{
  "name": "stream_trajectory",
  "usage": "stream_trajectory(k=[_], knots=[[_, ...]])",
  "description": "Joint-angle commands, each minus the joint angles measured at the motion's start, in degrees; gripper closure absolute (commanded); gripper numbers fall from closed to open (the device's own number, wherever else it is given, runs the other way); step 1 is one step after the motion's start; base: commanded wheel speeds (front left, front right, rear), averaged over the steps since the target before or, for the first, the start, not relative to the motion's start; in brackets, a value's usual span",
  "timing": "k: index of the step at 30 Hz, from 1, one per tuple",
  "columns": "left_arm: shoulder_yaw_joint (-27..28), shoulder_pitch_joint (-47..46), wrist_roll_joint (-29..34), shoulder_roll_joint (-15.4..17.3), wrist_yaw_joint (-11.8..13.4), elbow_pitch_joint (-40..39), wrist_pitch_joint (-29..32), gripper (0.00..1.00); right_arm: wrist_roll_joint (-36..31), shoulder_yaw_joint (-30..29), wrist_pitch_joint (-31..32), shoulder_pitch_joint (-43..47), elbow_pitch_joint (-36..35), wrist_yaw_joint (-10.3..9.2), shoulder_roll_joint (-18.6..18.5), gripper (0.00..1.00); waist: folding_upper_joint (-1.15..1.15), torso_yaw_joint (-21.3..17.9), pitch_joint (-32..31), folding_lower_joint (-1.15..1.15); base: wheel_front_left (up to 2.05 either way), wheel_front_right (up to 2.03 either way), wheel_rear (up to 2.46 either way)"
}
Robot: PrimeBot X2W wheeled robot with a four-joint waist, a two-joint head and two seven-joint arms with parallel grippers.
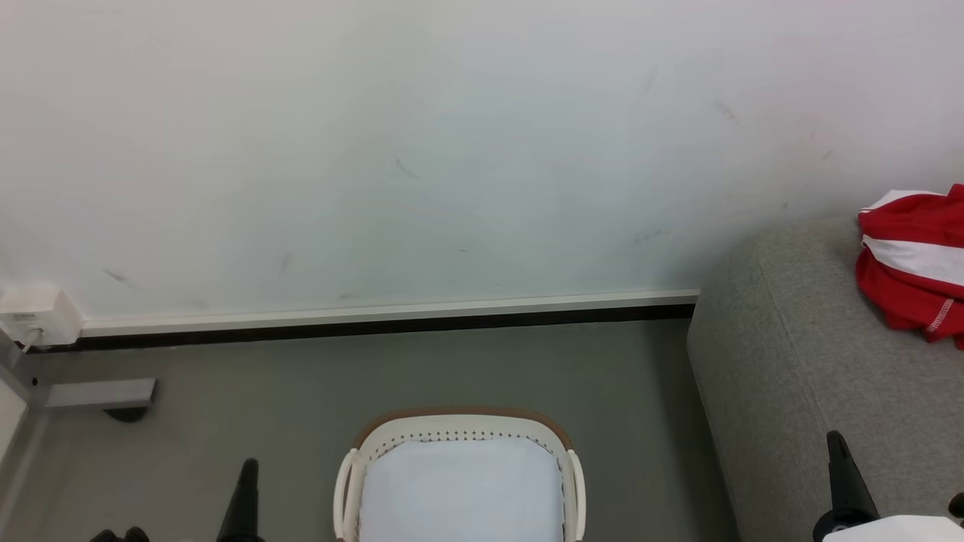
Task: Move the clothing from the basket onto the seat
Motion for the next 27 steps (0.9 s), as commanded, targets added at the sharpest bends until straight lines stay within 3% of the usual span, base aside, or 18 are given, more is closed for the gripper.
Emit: stream_trajectory(k=[1,27], knots=[[0.37,-1.12,-1.34,0.48,-0.31,-0.62,0.35,1.00,1.47,-0.33,0.35,-1.09,-0.84,-0.06,-0.39,1.00,0.00,0.03,0.01,0.00,0.00,0.00,0.00],[1.60,-3.29,-16.15,0.61,-1.09,-0.85,4.28,1.00,16.86,-2.23,4.28,-1.79,-2.66,-0.09,-0.46,1.00,0.00,0.76,0.33,0.00,0.00,0.00,0.00]])
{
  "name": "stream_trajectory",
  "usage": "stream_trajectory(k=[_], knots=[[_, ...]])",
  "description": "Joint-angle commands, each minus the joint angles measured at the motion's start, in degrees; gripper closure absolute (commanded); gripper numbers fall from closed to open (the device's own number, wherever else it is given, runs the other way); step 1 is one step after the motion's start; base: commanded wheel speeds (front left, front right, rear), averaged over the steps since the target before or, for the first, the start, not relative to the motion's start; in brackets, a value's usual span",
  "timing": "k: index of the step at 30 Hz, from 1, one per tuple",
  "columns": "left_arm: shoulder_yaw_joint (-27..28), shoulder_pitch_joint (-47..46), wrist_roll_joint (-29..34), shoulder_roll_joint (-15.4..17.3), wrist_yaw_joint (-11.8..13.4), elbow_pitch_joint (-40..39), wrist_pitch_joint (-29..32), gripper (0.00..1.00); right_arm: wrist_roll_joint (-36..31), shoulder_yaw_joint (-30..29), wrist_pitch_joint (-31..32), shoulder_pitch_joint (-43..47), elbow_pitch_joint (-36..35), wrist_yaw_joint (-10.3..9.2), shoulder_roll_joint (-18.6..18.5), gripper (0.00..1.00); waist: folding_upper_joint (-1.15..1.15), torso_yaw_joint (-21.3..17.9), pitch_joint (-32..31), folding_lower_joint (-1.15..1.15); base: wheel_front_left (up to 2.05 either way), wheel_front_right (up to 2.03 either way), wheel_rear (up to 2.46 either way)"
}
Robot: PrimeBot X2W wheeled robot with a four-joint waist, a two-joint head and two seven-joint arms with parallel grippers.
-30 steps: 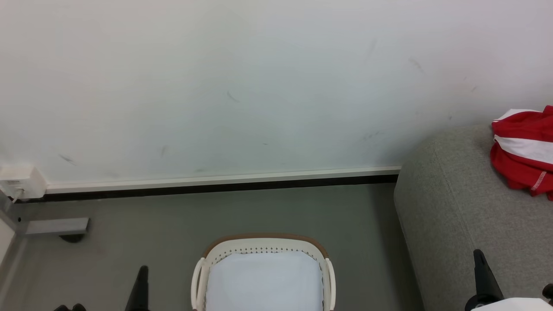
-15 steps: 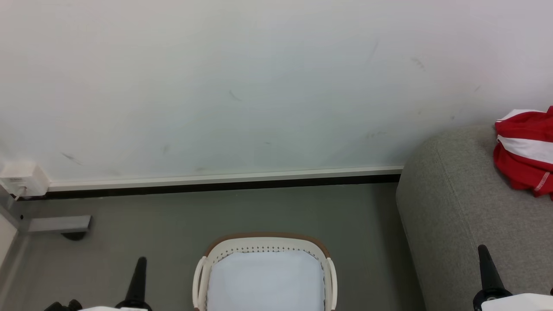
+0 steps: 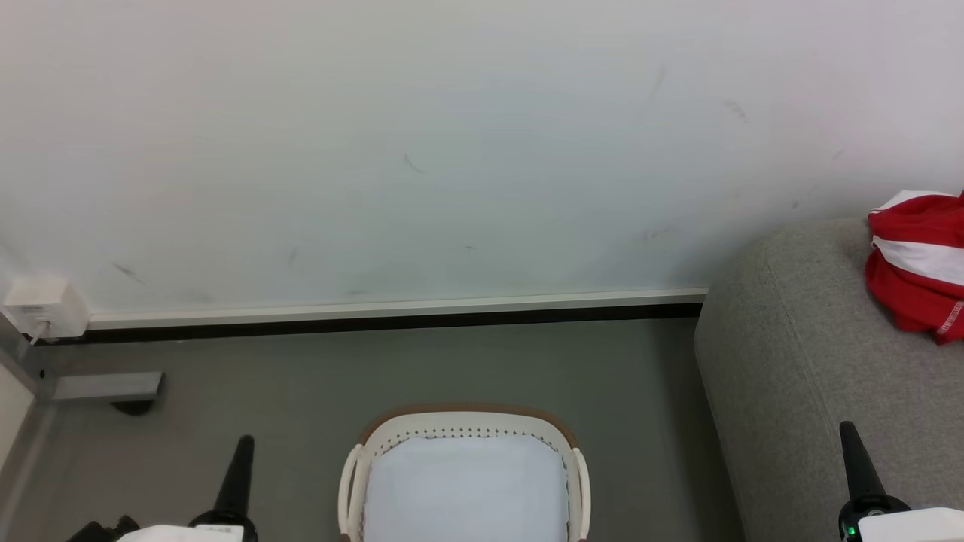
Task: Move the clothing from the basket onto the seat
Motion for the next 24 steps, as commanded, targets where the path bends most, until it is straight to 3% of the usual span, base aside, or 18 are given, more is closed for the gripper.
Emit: stream_trajectory(k=[1,24], knots=[[0.28,-0.98,-1.70,0.47,-0.29,-0.44,0.29,1.00,1.68,-0.32,0.28,-1.32,-0.78,-0.09,-0.44,1.00,0.00,0.04,0.02,0.00,0.00,0.00,0.00],[1.23,-2.47,-12.22,0.57,-0.84,-0.58,3.18,1.00,12.52,-1.66,3.12,-1.45,-1.96,-0.11,-0.48,1.00,0.00,0.68,0.30,0.00,0.00,0.00,0.00]])
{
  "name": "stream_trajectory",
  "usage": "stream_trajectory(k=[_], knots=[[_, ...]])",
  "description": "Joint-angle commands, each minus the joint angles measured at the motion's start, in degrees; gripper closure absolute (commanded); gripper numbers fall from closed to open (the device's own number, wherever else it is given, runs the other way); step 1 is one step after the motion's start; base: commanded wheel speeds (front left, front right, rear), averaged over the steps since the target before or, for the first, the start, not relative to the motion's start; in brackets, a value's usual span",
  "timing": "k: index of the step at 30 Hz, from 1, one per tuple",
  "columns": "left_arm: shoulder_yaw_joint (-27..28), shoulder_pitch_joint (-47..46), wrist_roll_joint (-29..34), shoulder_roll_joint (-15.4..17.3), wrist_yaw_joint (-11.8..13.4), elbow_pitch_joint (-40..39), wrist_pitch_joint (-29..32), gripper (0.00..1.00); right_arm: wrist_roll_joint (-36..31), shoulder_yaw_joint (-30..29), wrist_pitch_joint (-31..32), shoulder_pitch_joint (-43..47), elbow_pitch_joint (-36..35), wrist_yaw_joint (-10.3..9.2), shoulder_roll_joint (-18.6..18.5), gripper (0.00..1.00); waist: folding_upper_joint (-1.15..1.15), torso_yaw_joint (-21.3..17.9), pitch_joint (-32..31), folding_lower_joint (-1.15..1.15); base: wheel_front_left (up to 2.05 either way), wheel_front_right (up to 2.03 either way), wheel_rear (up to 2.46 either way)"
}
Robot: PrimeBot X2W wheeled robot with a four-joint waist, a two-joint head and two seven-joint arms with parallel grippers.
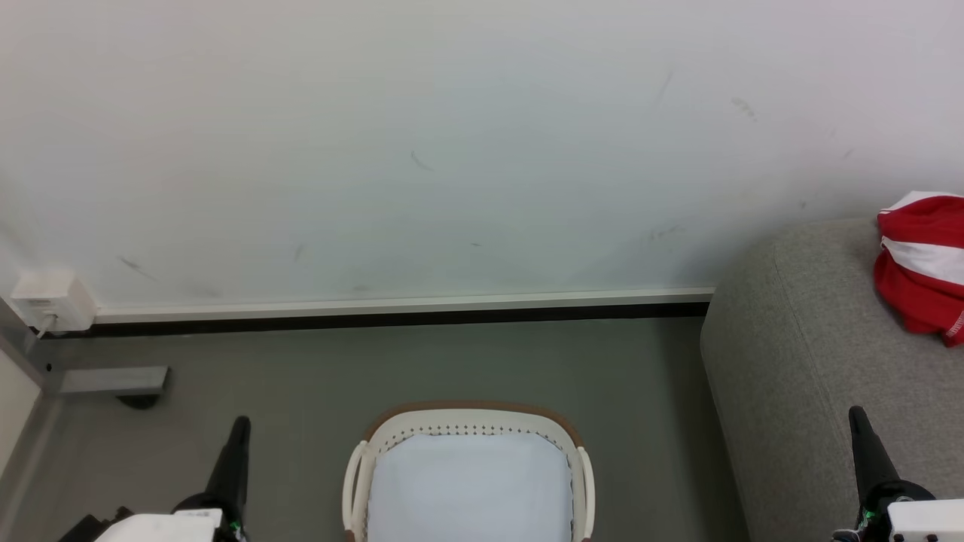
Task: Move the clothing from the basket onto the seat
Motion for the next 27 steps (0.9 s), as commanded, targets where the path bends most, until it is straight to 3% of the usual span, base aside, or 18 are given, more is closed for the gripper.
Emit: stream_trajectory(k=[1,18,27], knots=[[0.40,-0.80,-1.82,0.49,-0.25,-0.31,0.45,1.00,1.35,-0.27,0.44,-0.53,-0.42,-0.10,-0.44,1.00,0.00,0.04,0.02,0.00,0.00,0.00,0.00],[0.90,-1.71,-8.40,0.53,-0.64,-0.38,2.19,1.00,8.24,-1.18,2.14,-0.88,-1.28,-0.12,-0.46,1.00,0.00,0.52,0.23,0.00,0.00,0.00,0.00],[0.89,-1.71,-8.36,0.52,-0.60,-0.37,2.25,1.00,8.07,-1.16,2.18,-0.88,-1.24,-0.12,-0.46,1.00,0.00,0.53,0.23,0.00,0.00,0.00,0.00]])
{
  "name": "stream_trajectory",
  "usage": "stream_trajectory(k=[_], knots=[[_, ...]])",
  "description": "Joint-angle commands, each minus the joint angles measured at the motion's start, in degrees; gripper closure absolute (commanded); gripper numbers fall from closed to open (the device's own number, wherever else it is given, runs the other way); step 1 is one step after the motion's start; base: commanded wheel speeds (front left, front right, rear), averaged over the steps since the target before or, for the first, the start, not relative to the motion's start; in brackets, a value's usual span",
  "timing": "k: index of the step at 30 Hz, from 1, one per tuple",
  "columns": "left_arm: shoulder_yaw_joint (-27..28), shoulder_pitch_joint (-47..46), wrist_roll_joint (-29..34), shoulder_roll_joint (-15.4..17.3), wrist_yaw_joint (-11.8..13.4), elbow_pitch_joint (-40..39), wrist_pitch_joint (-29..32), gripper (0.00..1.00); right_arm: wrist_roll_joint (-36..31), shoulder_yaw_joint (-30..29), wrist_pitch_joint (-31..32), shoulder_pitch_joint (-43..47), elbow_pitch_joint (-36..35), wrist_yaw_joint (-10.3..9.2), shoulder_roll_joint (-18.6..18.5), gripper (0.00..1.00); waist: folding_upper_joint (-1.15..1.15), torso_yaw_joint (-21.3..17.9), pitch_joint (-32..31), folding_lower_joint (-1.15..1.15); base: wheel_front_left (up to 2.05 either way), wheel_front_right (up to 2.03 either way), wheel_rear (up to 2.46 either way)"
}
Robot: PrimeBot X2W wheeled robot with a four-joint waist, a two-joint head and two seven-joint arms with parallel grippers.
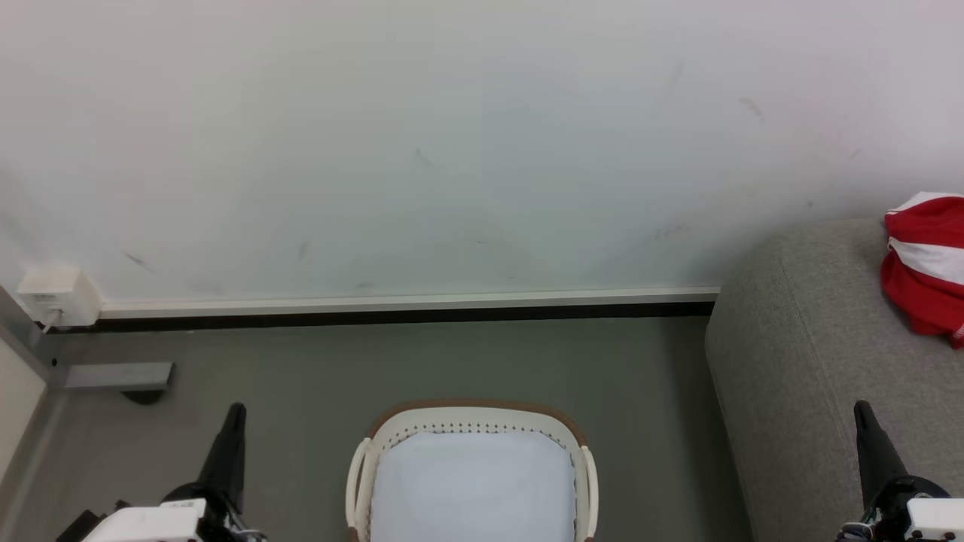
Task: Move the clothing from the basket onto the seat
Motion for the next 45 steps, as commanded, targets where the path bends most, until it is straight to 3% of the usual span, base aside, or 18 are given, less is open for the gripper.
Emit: stream_trajectory(k=[1,45], knots=[[0.13,-0.54,-0.83,0.42,-0.24,-0.17,0.27,1.00,0.09,-0.24,0.18,-0.71,-0.31,-0.12,-0.41,1.00,0.00,0.00,0.00,0.00,0.00,0.00,0.00],[0.11,-0.52,-0.85,0.41,-0.24,-0.18,0.25,1.00,0.10,-0.23,0.17,-0.70,-0.30,-0.12,-0.42,1.00,0.00,0.00,0.00,0.00,0.00,0.00,0.00]])
